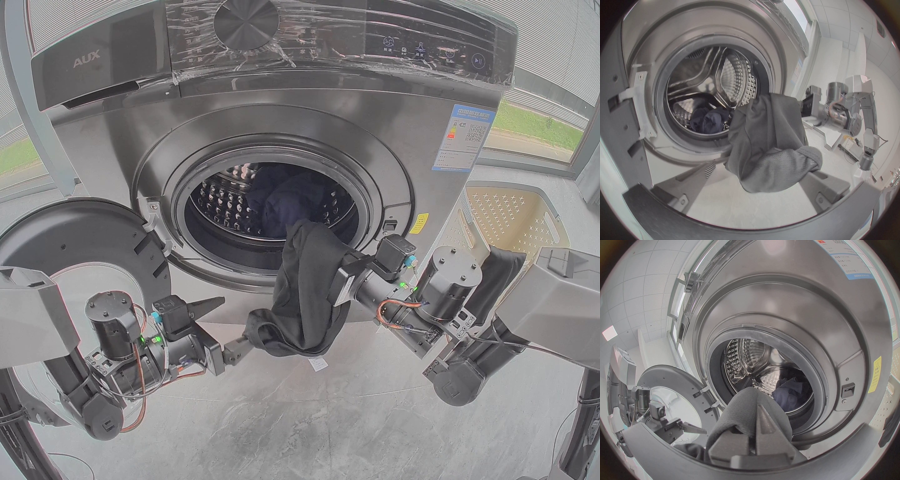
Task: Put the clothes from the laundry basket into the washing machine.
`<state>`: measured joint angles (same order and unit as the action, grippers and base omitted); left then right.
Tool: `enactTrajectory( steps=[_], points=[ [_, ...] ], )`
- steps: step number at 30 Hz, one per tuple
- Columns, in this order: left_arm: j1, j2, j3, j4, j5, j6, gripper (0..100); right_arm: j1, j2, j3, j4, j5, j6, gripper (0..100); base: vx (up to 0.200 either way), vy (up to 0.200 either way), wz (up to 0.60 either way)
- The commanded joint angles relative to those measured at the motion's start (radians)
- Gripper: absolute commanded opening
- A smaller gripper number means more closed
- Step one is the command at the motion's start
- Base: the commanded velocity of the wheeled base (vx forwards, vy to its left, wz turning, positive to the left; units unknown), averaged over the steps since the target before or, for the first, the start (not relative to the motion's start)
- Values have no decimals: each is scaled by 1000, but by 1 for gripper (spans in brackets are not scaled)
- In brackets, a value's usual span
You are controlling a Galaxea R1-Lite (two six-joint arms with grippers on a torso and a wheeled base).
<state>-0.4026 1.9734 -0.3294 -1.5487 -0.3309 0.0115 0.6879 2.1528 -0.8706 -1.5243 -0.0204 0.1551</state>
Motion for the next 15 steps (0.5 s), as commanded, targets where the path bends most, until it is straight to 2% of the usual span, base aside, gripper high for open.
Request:
enactTrajectory(
  steps=[1, 2, 3, 4, 5, 6, 8, 11, 15],
  points=[
    [-1, 30, 93, 1, -47, 33, 100, -7, -2, -16, 1, 0, 0, 0, 0, 0, 0],
    [1, 41, 113, 1, -57, 54, 100, -7, -2, -19, 3, 0, -2, 0, 0, 0, 0],
    [1, 45, 119, 2, -60, 61, 100, -8, -4, -21, 3, 0, 0, 0, 0, 0, 0],
    [1, 64, 145, 1, -71, 93, 100, -8, -4, -25, 3, 0, -2, 0, 0, 0, 0],
    [1, 67, 147, 1, -73, 96, 100, -8, -4, -25, 3, 0, -2, 0, 0, 0, 0],
    [1, 85, 170, 1, -83, 127, 100, -10, -4, -30, 3, 0, -2, 0, 0, 0, 0],
    [1, 97, 199, 1, -99, 157, 100, -10, -4, -30, 4, 0, -2, 0, 0, 0, 0],
    [-2, 99, 228, 1, -125, 170, 100, -10, -5, -31, 3, 0, -2, 0, 0, 0, 0],
    [-2, 104, 237, 1, -134, 174, 100, -10, -4, -30, 3, 0, 0, 0, 0, 0, 0]
  ],
)
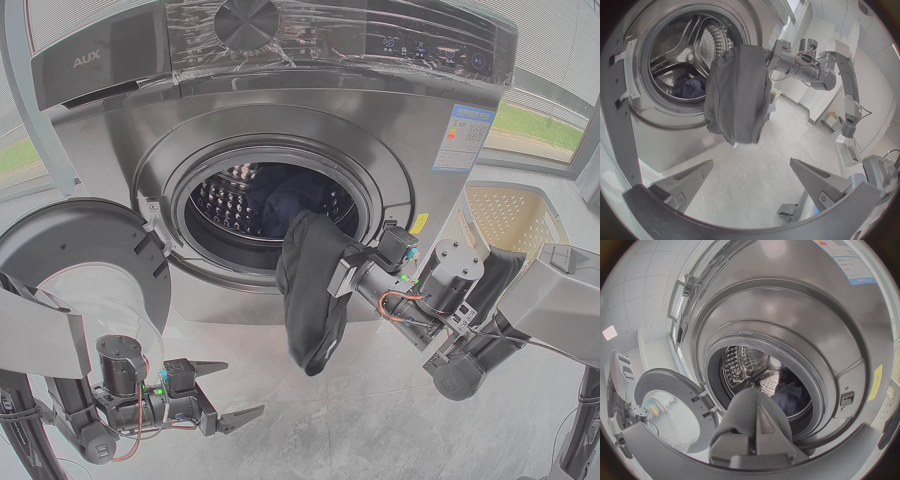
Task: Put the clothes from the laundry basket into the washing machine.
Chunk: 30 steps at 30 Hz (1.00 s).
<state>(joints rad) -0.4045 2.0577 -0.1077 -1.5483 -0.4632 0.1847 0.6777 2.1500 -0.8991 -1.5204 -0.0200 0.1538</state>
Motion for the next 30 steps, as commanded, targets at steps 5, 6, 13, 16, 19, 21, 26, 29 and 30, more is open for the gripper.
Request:
enactTrajectory(
  steps=[5, 6, 13, 16, 19, 21, 26, 29, 30],
  points=[
    [-11, 15, -43, 1, 0, -2, 100, 20, 7, 2, -1, 0, 1, 0, 0, 0, 0],
    [-11, 12, -63, -1, 6, -8, 100, 31, 7, 2, -1, 0, 0, 0, 0, 0, 0],
    [-68, -1, -211, -1, 29, -76, 100, 80, 10, 9, 2, 0, -3, 0, 0, 0, 0],
    [-116, 10, -314, 1, 80, -137, 100, 91, 19, 6, 0, 0, -3, 0, 0, 0, 0],
    [-145, 33, -379, 1, 121, -171, 100, 100, 36, 5, 0, 0, -2, 0, 0, 0, 0],
    [-148, 45, -403, 1, 129, -174, 100, 111, 41, 5, -1, 0, -2, 0, 0, 0, 0],
    [-152, 70, -443, 1, 129, -175, 100, 115, 45, -1, 0, 0, -2, 0, 0, 0, 0],
    [-152, 79, -452, 1, 129, -180, 100, 115, 48, -1, 0, 0, -2, 0, 0, 0, 0],
    [-151, 88, -457, 1, 129, -175, 100, 117, 48, -1, -1, 0, -2, 0, 0, 0, 0]
  ],
)
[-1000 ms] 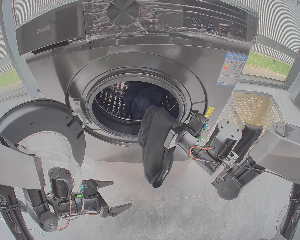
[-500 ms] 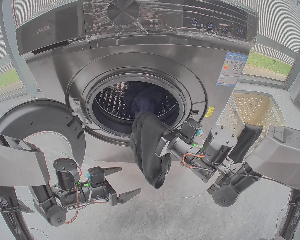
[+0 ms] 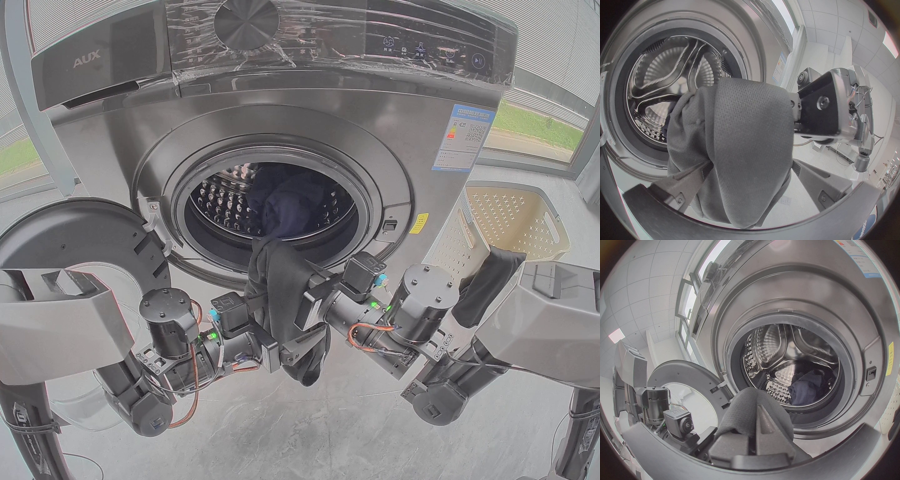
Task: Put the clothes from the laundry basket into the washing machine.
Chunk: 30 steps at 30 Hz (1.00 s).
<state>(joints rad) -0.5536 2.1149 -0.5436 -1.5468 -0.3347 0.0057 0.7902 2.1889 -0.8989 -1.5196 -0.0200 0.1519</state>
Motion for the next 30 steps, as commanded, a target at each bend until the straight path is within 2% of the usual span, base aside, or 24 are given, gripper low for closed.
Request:
enactTrajectory(
  steps=[1, 5, 10, 15, 16, 24, 29, 30],
  points=[
    [0, 39, -27, -1, 0, 5, 100, 4, 8, -2, -2, 0, 0, 0, 0, 0, 0],
    [8, 93, -73, -1, 16, 11, 100, 7, -1, 2, -2, 0, 0, 0, 0, 0, 0],
    [34, 151, -144, -1, 74, 13, 100, 18, -23, 26, -8, -1, 3, 0, 0, 0, 0],
    [54, 183, -202, 1, 88, 13, 100, 46, -49, 63, -10, -9, 5, 0, 0, 0, 0],
    [64, 201, -228, 1, 109, 14, 100, 61, -63, 78, -8, -17, 5, 0, 0, 0, 0],
    [72, 223, -268, 2, 121, 13, 100, 78, -86, 112, -11, -18, 8, 0, 0, 0, 0],
    [72, 224, -297, -1, 151, 14, 100, 78, -87, 114, -13, -18, 11, 0, 0, 0, 0],
    [72, 224, -303, -1, 152, 14, 0, 78, -87, 115, -13, -18, 11, 0, 0, 0, 0]
  ],
)
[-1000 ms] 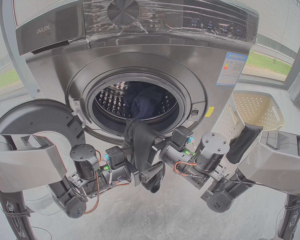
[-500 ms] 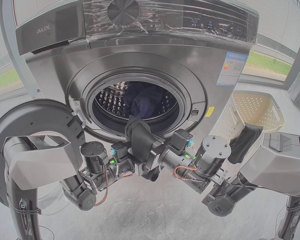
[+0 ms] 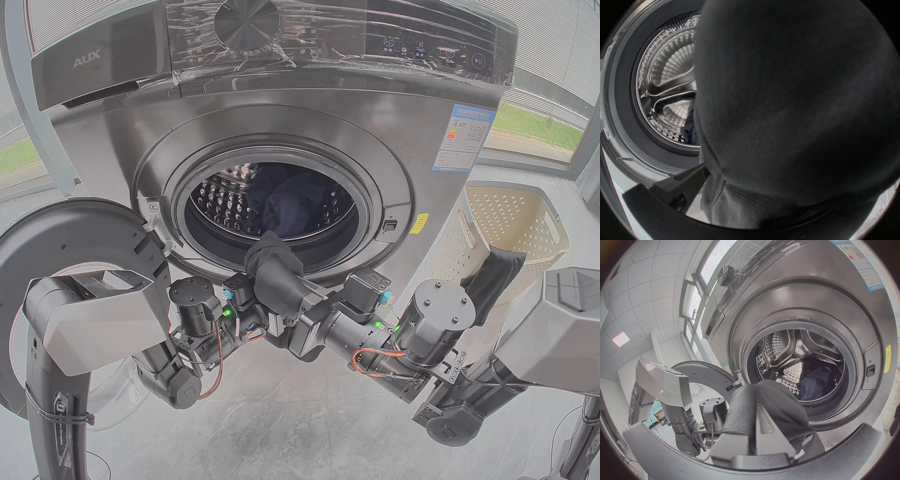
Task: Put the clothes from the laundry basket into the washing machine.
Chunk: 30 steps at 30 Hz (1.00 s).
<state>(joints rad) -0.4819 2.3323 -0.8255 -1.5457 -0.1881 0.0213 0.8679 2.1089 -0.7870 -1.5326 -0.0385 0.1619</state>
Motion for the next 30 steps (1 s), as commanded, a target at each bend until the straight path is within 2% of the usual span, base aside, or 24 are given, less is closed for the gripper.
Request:
enactTrajectory(
  steps=[1, 7, 9, 15, 19, 23, 30],
  points=[
    [0, 5, -26, -2, 7, -3, 0, -1, -7, 3, 0, 0, 1, 0, 0, 0, 0],
    [19, -16, -24, -2, 24, -11, 0, -47, -30, 38, 0, -1, 10, 0, 0, 0, 0],
    [28, -53, -6, -2, 25, -14, 0, -90, -35, 55, 3, -1, 11, 0, 0, 0, 0],
    [25, -169, 82, -2, 24, -49, 0, -171, -23, 77, 6, 0, 13, 0, 0, 0, 0],
    [22, -235, 123, -2, 24, -52, 0, -173, 8, 91, 2, 0, 13, 0, 0, 0, 0],
    [11, -300, 161, -2, 24, -70, 0, -159, 46, 97, 6, 2, 11, 0, 0, 0, 0],
    [5, -343, 201, -2, 24, -72, 0, -142, 66, 83, -3, 8, 8, 0, 0, 0, 0]
  ],
)
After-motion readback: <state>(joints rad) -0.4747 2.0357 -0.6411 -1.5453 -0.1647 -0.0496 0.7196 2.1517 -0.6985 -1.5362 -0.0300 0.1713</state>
